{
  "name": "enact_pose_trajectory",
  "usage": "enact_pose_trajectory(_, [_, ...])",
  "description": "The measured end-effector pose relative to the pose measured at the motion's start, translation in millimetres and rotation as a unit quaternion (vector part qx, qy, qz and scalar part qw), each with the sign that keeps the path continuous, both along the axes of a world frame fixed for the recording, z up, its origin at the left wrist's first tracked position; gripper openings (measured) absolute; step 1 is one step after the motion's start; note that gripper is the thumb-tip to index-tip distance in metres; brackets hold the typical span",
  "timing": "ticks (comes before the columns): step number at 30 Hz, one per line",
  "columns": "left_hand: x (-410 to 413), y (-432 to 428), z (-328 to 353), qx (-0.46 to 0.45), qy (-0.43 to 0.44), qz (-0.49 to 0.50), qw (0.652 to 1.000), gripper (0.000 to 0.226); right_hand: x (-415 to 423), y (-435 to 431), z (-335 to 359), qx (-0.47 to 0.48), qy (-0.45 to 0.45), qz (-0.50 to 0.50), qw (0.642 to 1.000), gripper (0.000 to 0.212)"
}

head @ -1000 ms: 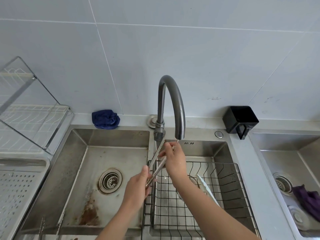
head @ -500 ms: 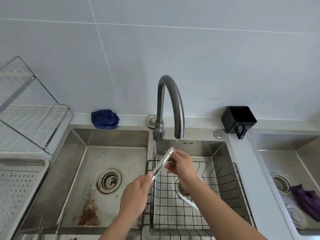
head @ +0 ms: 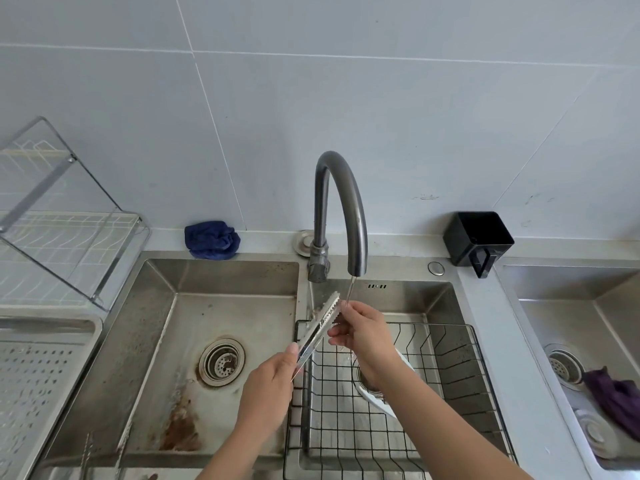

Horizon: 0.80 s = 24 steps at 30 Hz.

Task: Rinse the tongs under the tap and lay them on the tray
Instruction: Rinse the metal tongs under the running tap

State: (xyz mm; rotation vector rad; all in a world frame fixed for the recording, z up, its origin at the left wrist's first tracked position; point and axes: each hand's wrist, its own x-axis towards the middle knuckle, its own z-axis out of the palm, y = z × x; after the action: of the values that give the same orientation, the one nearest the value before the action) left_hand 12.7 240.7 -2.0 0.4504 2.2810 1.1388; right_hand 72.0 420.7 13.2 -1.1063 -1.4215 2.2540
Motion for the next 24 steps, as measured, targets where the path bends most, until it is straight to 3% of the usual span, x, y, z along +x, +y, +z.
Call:
enact_pose_trajectory(6, [-2, 9, 1, 0.048, -0.075, 0.022, 0.996, 0.078, -4, 3, 6, -0.011, 0.008, 0.001, 1.000, 0.028])
enact_pose_trajectory(9, [0, 26, 3, 0.071, -0.157, 0.048, 0.984, 0.084, 0, 2, 5, -0.008, 0.015, -0.002, 1.000, 0.030])
enact_pose_trajectory(12, [8, 45, 5, 0.101, -0.291, 0.065, 0.949, 0.084, 2, -4, 2, -0.109, 0.087, 0.019, 0.990, 0.045])
enact_pose_trajectory(14, [11, 53, 7, 0.137, -0.387, 0.081, 0.908, 0.079, 1, -1, 7, -0.179, 0.137, 0.034, 0.974, 0.038])
enact_pose_trajectory(16, [8, 58, 8, 0.154, -0.434, 0.068, 0.885, 0.079, -3, 9, 16, -0.162, 0.138, 0.033, 0.976, 0.033])
enact_pose_trajectory(20, [2, 65, 10, 0.148, -0.416, 0.055, 0.896, 0.086, -15, 21, 32, -0.094, 0.111, 0.032, 0.989, 0.025])
enact_pose_trajectory(23, [5, 68, 3, 0.129, -0.361, 0.119, 0.916, 0.070, -22, 18, 36, -0.063, 0.099, 0.031, 0.993, 0.017])
enact_pose_trajectory(24, [8, 65, -1, 0.112, -0.305, 0.114, 0.939, 0.063, -23, 17, 37, -0.056, 0.092, 0.028, 0.994, 0.014])
